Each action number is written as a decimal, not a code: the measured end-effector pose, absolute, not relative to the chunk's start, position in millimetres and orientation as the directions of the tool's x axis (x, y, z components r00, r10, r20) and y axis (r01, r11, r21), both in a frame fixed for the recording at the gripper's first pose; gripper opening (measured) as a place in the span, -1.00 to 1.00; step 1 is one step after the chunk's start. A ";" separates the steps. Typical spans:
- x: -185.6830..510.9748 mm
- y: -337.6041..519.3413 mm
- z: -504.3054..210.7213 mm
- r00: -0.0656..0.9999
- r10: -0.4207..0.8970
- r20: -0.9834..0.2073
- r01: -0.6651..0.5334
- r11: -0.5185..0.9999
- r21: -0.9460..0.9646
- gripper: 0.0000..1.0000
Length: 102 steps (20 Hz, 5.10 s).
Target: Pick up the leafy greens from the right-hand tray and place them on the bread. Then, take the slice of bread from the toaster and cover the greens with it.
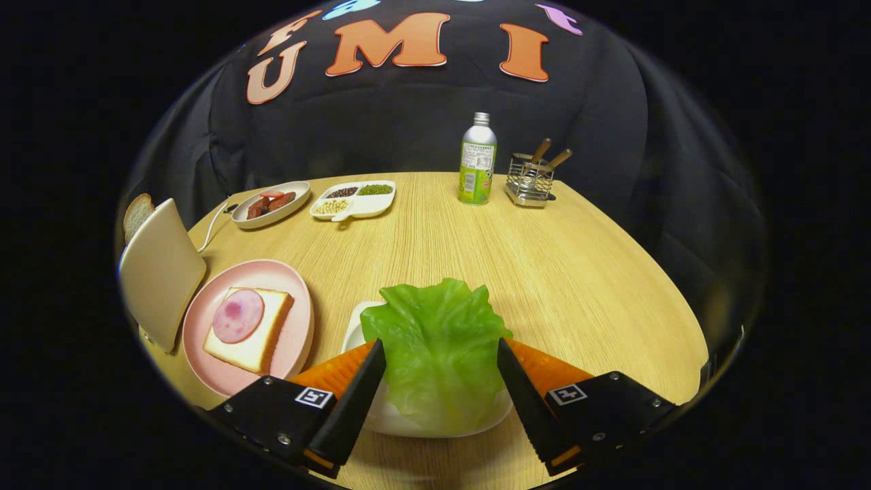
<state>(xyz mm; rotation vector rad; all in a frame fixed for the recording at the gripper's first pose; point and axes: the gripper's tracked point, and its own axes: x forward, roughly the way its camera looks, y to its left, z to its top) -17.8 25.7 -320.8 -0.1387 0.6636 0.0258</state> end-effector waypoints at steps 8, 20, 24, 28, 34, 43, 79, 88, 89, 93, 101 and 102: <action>-18.8 32.1 -332.7 0.754 -0.004 -0.656 -0.075 0.993 -0.093 0.60; -20.7 18.3 -334.8 0.729 -0.033 -0.684 -0.015 0.998 -0.065 -0.70; -18.6 20.3 -323.8 0.739 -0.035 -0.673 0.010 0.999 -0.041 -0.92; -13.8 32.2 -302.1 0.766 -0.023 -0.642 0.003 0.999 -0.032 -0.93; -13.3 52.7 -276.7 0.799 -0.009 -0.601 -0.028 0.998 -0.052 -0.93; -20.9 95.2 -250.9 0.826 0.036 -0.562 -0.087 0.994 -0.064 -0.93; -43.5 223.1 -286.8 0.754 0.181 -0.631 -0.302 0.949 -0.089 -0.92; -44.6 216.6 -299.6 0.740 0.144 -0.657 -0.287 0.951 -0.115 -0.55; -43.4 214.6 -298.7 0.745 0.135 -0.654 -0.277 0.953 -0.119 -0.47; -44.0 207.9 -290.0 0.758 0.119 -0.641 -0.256 0.959 -0.124 0.09; -40.6 221.0 -244.9 0.803 0.133 -0.581 -0.235 0.966 -0.104 0.95; -39.0 226.0 -236.2 0.811 0.138 -0.568 -0.238 0.966 -0.105 0.94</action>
